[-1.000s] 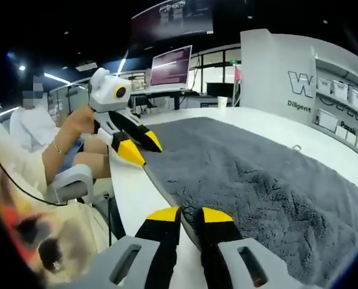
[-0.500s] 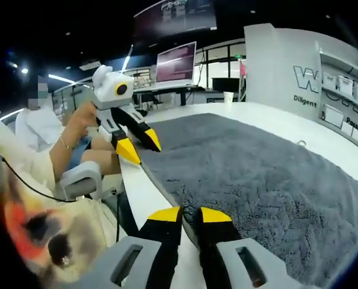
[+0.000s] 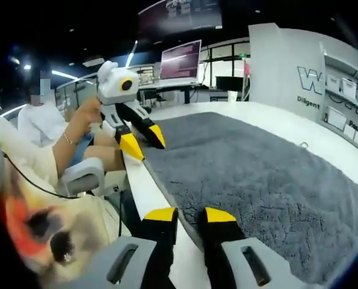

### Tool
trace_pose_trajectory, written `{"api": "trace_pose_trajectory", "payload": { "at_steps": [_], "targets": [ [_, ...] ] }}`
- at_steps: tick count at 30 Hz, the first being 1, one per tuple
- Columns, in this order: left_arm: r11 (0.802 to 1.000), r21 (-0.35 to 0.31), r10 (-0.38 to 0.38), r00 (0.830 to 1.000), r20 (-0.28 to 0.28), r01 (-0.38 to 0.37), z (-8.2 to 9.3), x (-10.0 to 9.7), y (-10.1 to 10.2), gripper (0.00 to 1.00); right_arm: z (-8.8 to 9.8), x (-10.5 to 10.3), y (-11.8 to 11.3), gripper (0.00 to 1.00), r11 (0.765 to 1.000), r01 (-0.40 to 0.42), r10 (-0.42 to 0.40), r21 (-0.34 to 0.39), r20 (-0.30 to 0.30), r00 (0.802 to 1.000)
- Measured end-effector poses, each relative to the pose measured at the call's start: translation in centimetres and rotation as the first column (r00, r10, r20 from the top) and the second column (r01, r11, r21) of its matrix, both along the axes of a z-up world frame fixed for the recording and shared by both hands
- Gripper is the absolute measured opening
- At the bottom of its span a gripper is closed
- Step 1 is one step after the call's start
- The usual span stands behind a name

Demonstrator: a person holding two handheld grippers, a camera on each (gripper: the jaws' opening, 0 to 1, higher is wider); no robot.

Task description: Open the folded towel by lifting each exposed corner and separating the folded layers until the towel lies flat within the target outline without major curled edges

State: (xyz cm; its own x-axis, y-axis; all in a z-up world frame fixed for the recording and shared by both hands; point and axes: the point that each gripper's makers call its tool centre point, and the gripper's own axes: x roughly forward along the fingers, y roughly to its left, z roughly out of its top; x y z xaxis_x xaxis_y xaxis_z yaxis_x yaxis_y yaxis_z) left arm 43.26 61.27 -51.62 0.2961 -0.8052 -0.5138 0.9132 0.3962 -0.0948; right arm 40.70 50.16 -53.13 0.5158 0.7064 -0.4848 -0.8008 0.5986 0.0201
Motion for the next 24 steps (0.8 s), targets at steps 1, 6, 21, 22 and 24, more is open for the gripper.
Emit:
{"api": "trace_pose_trajectory", "payload": {
  "at_steps": [1, 6, 21, 22, 24],
  "targets": [
    [0.999, -0.036, 0.003, 1.000, -0.009, -0.003, 0.7, 0.0, 0.0, 0.34, 0.2, 0.2, 0.0, 0.22, 1.000, 0.002, -0.002, -0.002, 0.014, 1.000],
    [0.986, -0.048, 0.165, 0.984, 0.075, -0.161, 2.3, 2.9, 3.2, 0.36, 0.9, 1.2, -1.0, 0.44, 0.998, 0.049, -0.047, -0.031, 0.078, 0.996],
    [0.959, -0.041, 0.283, 0.956, 0.076, -0.281, 1.6, 5.7, 9.5, 0.84, 1.1, 3.2, -5.7, 0.85, 0.977, 0.212, -0.211, -0.009, 0.052, 0.976],
    [0.960, -0.036, 0.279, 0.958, 0.071, -0.277, 1.3, 5.8, 9.4, 0.84, 1.0, 3.3, -6.0, 0.88, 0.975, 0.223, -0.222, -0.014, 0.052, 0.974],
    [0.961, -0.019, 0.277, 0.959, 0.057, -0.276, 0.5, 5.9, 9.3, 0.84, 0.9, 3.3, -6.8, 0.94, 0.971, 0.240, -0.238, -0.026, 0.048, 0.970]
  ]
}}
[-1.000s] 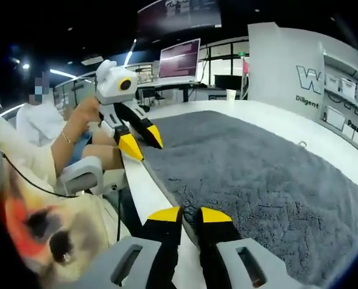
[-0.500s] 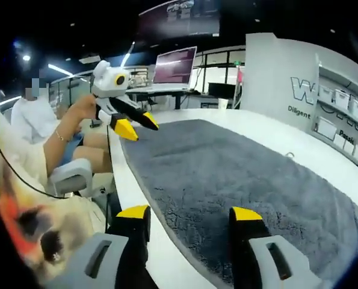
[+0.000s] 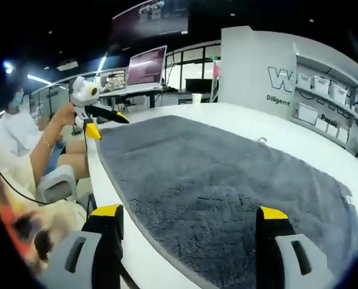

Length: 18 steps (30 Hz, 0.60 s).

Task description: Open the folded towel by lifting each exposed corner and separating the folded layers until the towel lies flat within the target outline without major curled edges

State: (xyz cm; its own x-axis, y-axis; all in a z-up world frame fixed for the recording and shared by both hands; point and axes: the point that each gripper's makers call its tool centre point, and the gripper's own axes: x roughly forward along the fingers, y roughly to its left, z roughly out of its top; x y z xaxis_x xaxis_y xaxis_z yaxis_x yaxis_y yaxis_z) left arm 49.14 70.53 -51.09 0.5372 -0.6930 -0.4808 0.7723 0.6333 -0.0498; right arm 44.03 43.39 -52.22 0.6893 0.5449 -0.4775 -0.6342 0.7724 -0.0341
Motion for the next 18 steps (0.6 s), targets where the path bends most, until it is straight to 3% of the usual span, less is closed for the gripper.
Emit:
{"api": "trace_pose_trajectory", "payload": {
  "at_steps": [8, 12, 14, 18],
  "targets": [
    [0.999, 0.024, 0.039, 0.998, -0.040, -0.038, -1.8, 0.8, 1.4, 0.81, 0.8, 0.1, -3.4, 0.93, 0.997, 0.076, -0.076, 0.006, 0.004, 0.997],
    [0.999, -0.003, 0.041, 0.999, -0.029, -0.041, -1.7, 1.1, 1.9, 0.77, 1.5, 0.1, -6.2, 0.94, 0.989, 0.142, -0.142, 0.028, -0.002, 0.990],
    [1.000, 0.023, 0.011, 1.000, 0.004, -0.011, -2.0, 1.0, 2.1, 0.75, 2.0, 0.0, -7.0, 0.94, 0.987, 0.153, -0.153, 0.047, 0.002, 0.988],
    [1.000, 0.024, -0.001, 1.000, 0.014, 0.001, -2.0, 0.9, 2.2, 0.74, 2.5, 0.0, -9.8, 0.95, 0.975, 0.218, -0.218, 0.042, 0.015, 0.976]
  ]
}}
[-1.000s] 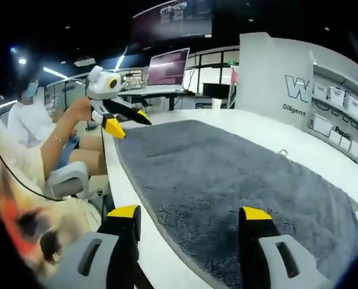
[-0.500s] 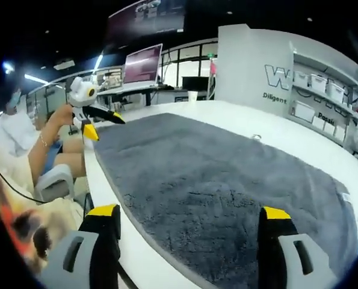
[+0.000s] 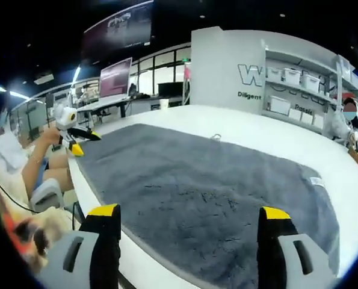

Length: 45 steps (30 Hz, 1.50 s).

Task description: Open the folded towel by lifting each exposed corner and separating the folded layers until the towel lies flat within the target outline without major curled edges

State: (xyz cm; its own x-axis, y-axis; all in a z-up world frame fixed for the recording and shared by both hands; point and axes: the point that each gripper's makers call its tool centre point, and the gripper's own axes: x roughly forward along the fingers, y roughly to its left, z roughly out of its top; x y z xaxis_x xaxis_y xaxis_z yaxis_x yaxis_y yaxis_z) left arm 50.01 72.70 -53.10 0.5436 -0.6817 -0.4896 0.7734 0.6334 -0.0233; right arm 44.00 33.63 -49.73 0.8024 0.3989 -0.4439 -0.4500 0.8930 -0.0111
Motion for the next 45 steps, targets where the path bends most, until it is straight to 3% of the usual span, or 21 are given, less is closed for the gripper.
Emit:
{"api": "trace_pose_trajectory", "payload": {
  "at_steps": [3, 8, 15, 20, 27, 36, 45],
  "targets": [
    [1.000, 0.004, -0.006, 1.000, 0.010, 0.006, 0.0, 0.1, 0.1, 0.74, 0.0, 0.1, -2.1, 0.96, 0.998, 0.060, -0.060, -0.013, 0.003, 0.998],
    [1.000, -0.010, -0.004, 1.000, 0.015, 0.004, 0.1, 0.2, 0.4, 0.73, -1.8, 0.7, -8.2, 0.98, 0.966, 0.245, -0.247, -0.079, -0.021, 0.969],
    [0.999, -0.037, 0.024, 1.000, 0.011, -0.023, 0.3, 0.7, 0.7, 0.67, -2.6, 0.9, -11.2, 0.98, 0.949, 0.312, -0.313, -0.036, -0.029, 0.949],
    [0.998, -0.052, 0.030, 0.999, 0.010, -0.030, 0.3, 0.8, 0.8, 0.66, -4.4, -0.1, -11.0, 0.97, 0.958, 0.285, -0.287, -0.031, -0.121, 0.950],
    [1.000, -0.015, 0.015, 1.000, 0.026, -0.014, 0.1, 0.5, 0.6, 0.69, -4.4, -0.1, -11.1, 0.96, 0.959, 0.280, -0.284, -0.045, -0.113, 0.952],
    [0.999, -0.039, 0.024, 0.999, 0.022, -0.023, 0.2, 0.7, 1.1, 0.66, -4.5, -1.7, -10.8, 0.94, 0.958, 0.278, -0.286, -0.074, -0.167, 0.944],
    [1.000, -0.023, 0.000, 0.999, 0.036, 0.001, 0.1, 0.3, 1.0, 0.70, -4.5, -2.0, -10.7, 0.94, 0.958, 0.274, -0.284, -0.080, -0.177, 0.942]
  ]
}}
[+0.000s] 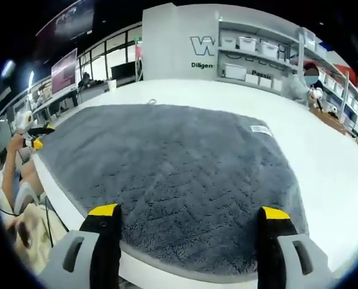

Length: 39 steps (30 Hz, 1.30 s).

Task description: Open the folded towel by lifting each exposed corner and separating the folded layers until the towel lies flat within the target outline without major curled edges

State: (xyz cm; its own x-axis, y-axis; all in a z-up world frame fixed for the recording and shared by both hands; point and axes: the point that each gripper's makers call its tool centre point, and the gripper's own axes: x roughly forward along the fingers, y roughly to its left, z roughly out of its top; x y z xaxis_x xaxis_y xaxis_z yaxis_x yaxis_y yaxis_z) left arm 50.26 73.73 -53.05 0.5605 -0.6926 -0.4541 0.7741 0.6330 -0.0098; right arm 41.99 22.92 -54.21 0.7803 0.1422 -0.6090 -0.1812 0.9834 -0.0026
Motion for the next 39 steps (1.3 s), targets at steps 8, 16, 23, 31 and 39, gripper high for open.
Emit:
{"api": "trace_pose_trajectory", "payload": {
  "at_steps": [8, 16, 23, 31, 39],
  "targets": [
    [0.997, -0.068, 0.032, 0.998, -0.045, -0.035, 0.5, 0.2, 0.0, 0.69, 0.1, 0.2, -0.1, 0.98, 1.000, -0.009, 0.009, -0.012, 0.005, 1.000],
    [0.999, 0.039, 0.028, 0.994, -0.107, -0.024, 0.5, -1.4, 0.3, 0.83, 2.7, 0.4, 0.0, 0.99, 1.000, -0.021, 0.019, 0.014, 0.100, 0.995],
    [0.996, 0.081, 0.037, 0.996, -0.085, -0.031, 2.5, -2.9, 0.4, 0.87, 4.5, -0.6, 0.1, 1.00, 1.000, -0.009, 0.010, -0.009, 0.127, 0.992],
    [0.992, 0.064, 0.103, 0.994, 0.029, -0.104, 7.4, -4.5, 2.0, 0.96, 6.7, -1.9, 1.1, 1.00, 0.997, -0.045, 0.054, -0.065, 0.151, 0.987],
    [0.973, 0.056, 0.223, 0.973, 0.055, -0.226, 8.5, -4.5, 5.7, 0.99, 7.4, -2.2, 1.3, 1.00, 0.995, -0.057, 0.070, -0.083, 0.166, 0.984]
  ]
}}
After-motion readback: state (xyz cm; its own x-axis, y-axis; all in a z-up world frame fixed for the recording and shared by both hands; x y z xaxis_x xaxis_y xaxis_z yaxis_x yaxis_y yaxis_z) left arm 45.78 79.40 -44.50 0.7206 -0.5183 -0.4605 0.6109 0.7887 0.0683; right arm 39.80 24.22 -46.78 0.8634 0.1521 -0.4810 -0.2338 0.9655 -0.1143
